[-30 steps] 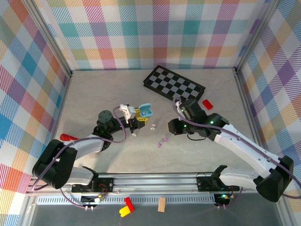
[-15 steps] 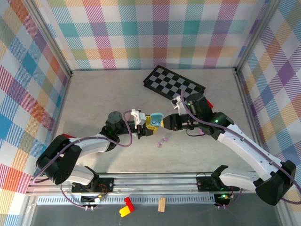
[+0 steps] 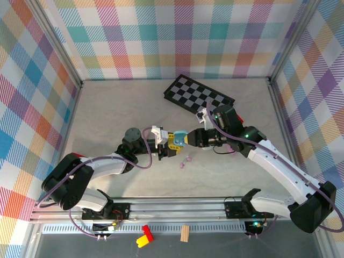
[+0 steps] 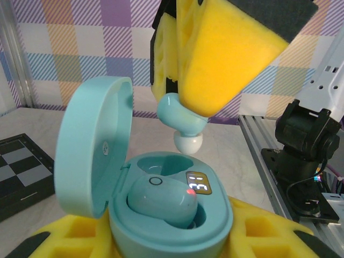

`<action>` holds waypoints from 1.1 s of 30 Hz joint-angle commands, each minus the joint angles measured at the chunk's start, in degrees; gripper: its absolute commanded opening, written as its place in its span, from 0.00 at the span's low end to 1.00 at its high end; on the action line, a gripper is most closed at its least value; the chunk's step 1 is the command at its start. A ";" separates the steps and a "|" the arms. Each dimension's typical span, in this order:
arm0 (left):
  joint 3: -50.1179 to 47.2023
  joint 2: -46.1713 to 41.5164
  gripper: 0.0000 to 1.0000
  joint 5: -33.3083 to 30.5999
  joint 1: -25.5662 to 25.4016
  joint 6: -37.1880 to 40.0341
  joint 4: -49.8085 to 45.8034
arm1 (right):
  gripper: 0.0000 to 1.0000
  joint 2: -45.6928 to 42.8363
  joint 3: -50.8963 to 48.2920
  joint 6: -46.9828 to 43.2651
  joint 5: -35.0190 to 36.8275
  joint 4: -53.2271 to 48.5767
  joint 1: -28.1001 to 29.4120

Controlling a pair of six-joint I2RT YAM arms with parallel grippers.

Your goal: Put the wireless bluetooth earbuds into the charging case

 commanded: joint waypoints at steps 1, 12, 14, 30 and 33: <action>0.73 -1.79 0.29 1.78 -0.58 0.99 2.16 | 0.20 0.26 0.53 -0.85 -1.10 1.64 -0.41; 0.82 -2.61 0.29 1.78 -0.66 0.82 1.63 | 0.21 1.23 -1.43 -0.25 -2.56 3.32 -1.20; 0.83 -2.77 0.29 1.70 -0.66 0.82 1.66 | 0.21 1.24 -1.69 -0.23 -2.38 3.23 -1.29; 0.87 -1.57 0.29 0.47 -0.66 0.64 2.86 | 0.46 -3.50 -3.39 0.12 -0.52 4.91 -1.73; 0.91 -1.36 0.29 0.82 -0.66 0.55 2.95 | 0.52 -4.63 -3.30 -0.07 0.73 5.00 -1.82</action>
